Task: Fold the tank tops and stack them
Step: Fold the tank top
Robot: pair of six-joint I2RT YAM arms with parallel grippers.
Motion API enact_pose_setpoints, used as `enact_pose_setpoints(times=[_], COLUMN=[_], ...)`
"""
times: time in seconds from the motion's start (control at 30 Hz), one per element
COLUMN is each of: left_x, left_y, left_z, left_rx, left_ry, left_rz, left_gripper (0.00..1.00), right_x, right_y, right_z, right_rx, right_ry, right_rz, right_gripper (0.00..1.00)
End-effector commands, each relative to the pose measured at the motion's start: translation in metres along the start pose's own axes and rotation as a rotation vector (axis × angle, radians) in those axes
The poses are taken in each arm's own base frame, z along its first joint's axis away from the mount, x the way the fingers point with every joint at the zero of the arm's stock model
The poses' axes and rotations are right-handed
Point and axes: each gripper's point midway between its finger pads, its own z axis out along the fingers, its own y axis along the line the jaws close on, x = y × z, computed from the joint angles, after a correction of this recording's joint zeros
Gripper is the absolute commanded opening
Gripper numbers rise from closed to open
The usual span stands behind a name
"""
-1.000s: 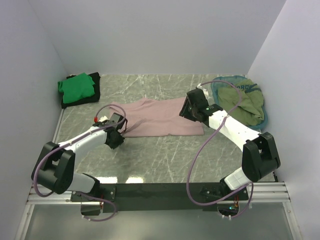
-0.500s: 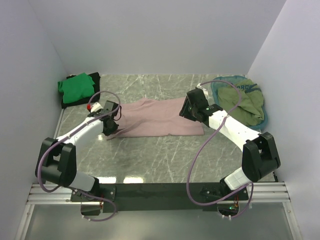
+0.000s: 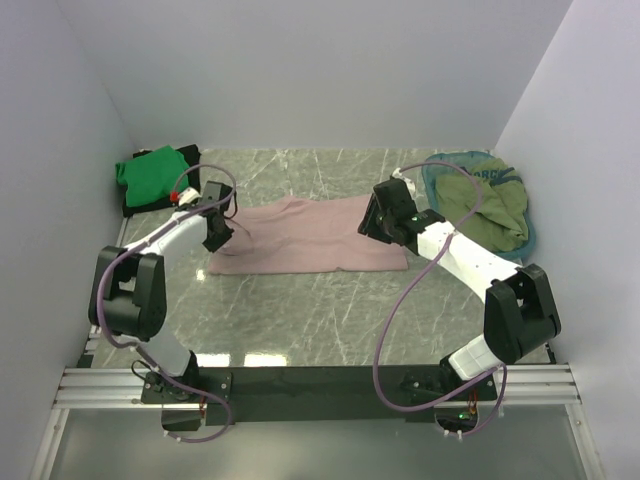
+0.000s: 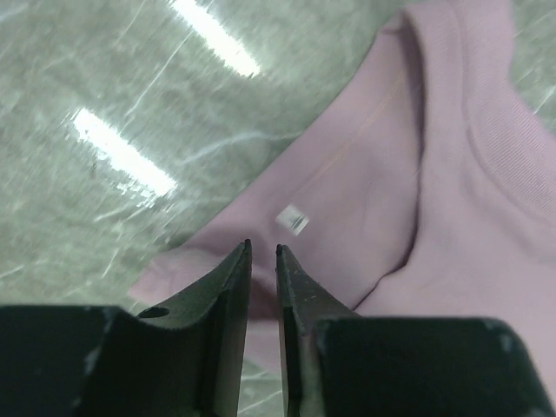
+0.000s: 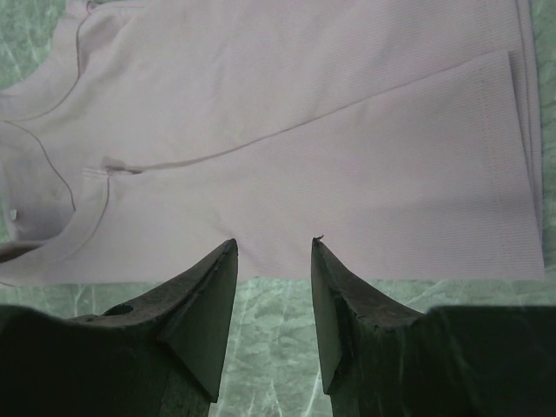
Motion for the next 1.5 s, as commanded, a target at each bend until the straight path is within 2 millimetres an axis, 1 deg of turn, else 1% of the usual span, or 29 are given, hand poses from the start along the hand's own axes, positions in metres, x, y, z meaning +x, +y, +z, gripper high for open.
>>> enact_pose_setpoints(times=[0.0, 0.07, 0.17, 0.3, 0.33, 0.37, 0.4, 0.43, 0.47, 0.5, 0.53, 0.57, 0.6, 0.63, 0.7, 0.73, 0.8, 0.83, 0.9, 0.93, 0.97, 1.0, 1.03, 1.07, 1.1, 1.13, 1.3, 1.33, 1.47], left_x=[-0.024, -0.028, -0.046, -0.091, -0.095, -0.097, -0.108, -0.105, -0.106, -0.111, -0.104, -0.104, -0.101, -0.094, -0.091, -0.083, -0.086, -0.080, -0.077, -0.067, -0.069, -0.058, -0.042, -0.037, -0.031, -0.021, 0.000, 0.007, 0.023], left_y=[-0.027, -0.028, -0.035, -0.053, -0.057, -0.064, -0.074, -0.076, -0.081, -0.089, -0.093, -0.100, -0.116, -0.126, -0.158, -0.165, -0.187, -0.194, -0.215, -0.221, -0.232, -0.240, -0.240, -0.252, -0.255, -0.256, -0.266, -0.266, -0.267], left_z=[-0.002, 0.001, -0.007, -0.026, -0.024, -0.025, -0.029, -0.018, -0.016, -0.015, -0.004, 0.000, -0.003, 0.004, -0.006, 0.002, -0.007, -0.005, -0.013, -0.006, -0.010, -0.010, 0.006, 0.001, 0.004, 0.014, 0.020, 0.027, 0.031], left_rx=[0.064, 0.055, 0.093, 0.187, 0.193, 0.214, 0.240, 0.224, 0.227, 0.249, 0.254, 0.277, 0.349, 0.394, 0.541, 0.551, 0.612, 0.632, 0.700, 0.709, 0.734, 0.742, 0.715, 0.740, 0.741, 0.726, 0.733, 0.725, 0.691], left_ry=[-0.028, -0.028, -0.048, -0.107, -0.109, -0.095, -0.108, -0.092, -0.086, -0.090, -0.067, -0.059, -0.022, 0.004, 0.050, 0.078, 0.073, 0.085, 0.062, 0.083, 0.075, 0.090, 0.129, 0.130, 0.137, 0.156, 0.160, 0.172, 0.186], left_rz=[-0.006, -0.014, -0.054, -0.093, -0.078, -0.071, -0.066, -0.028, -0.014, -0.003, 0.043, 0.056, 0.072, 0.109, 0.133, 0.141, 0.155, 0.169, 0.195, 0.224, 0.241, 0.269, 0.300, 0.322, 0.337, 0.346, 0.405, 0.423, 0.493], left_gripper=[0.24, 0.28, 0.36, 0.48, 0.51, 0.54, 0.55, 0.55, 0.55, 0.56, 0.56, 0.57, 0.58, 0.58, 0.60, 0.60, 0.61, 0.62, 0.63, 0.63, 0.63, 0.63, 0.63, 0.62, 0.62, 0.62, 0.61, 0.61, 0.61], right_x=[-0.004, -0.003, -0.001, -0.012, -0.029, -0.034, -0.034, -0.058, -0.060, -0.058, -0.073, -0.080, -0.076, -0.087, -0.089, -0.098, -0.100, -0.112, -0.116, -0.129, -0.130, -0.129, -0.142, -0.140, -0.137, -0.144, -0.147, -0.147, -0.142], right_y=[0.005, 0.004, 0.001, -0.004, -0.002, -0.005, -0.011, -0.014, -0.022, -0.034, -0.033, -0.049, -0.063, -0.064, -0.083, -0.082, -0.086, -0.081, -0.087, -0.085, -0.088, -0.094, -0.094, -0.097, -0.100, -0.100, -0.106, -0.107, -0.112], right_z=[-0.003, -0.003, -0.001, 0.010, 0.010, 0.014, 0.026, 0.028, 0.034, 0.051, 0.056, 0.063, 0.078, 0.083, 0.097, 0.100, 0.110, 0.111, 0.117, 0.117, 0.118, 0.125, 0.125, 0.126, 0.133, 0.134, 0.146, 0.147, 0.154], right_rx=[-0.023, -0.022, -0.011, 0.022, 0.018, 0.029, 0.049, 0.055, 0.085, 0.121, 0.120, 0.153, 0.181, 0.177, 0.204, 0.194, 0.198, 0.197, 0.234, 0.242, 0.265, 0.289, 0.302, 0.321, 0.331, 0.333, 0.347, 0.349, 0.370], right_ry=[-0.030, -0.026, -0.026, -0.028, -0.051, -0.044, -0.021, -0.045, -0.021, 0.016, 0.002, 0.014, 0.049, 0.043, 0.072, 0.060, 0.070, 0.045, 0.040, 0.015, 0.021, 0.034, 0.010, 0.027, 0.038, 0.026, 0.044, 0.048, 0.077], right_rz=[-0.018, -0.022, -0.030, -0.047, -0.035, -0.039, -0.044, -0.037, -0.045, -0.059, -0.070, -0.081, -0.080, -0.075, -0.048, -0.038, -0.028, -0.031, -0.050, -0.062, -0.071, -0.077, -0.086, -0.091, -0.097, -0.098, -0.114, -0.125, -0.145], right_gripper=[0.46, 0.47, 0.46, 0.47, 0.47, 0.47, 0.47, 0.48, 0.48, 0.48, 0.48, 0.49, 0.49, 0.49, 0.49, 0.50, 0.50, 0.51, 0.53, 0.54, 0.55, 0.56, 0.56, 0.56, 0.56, 0.56, 0.56, 0.56, 0.56])
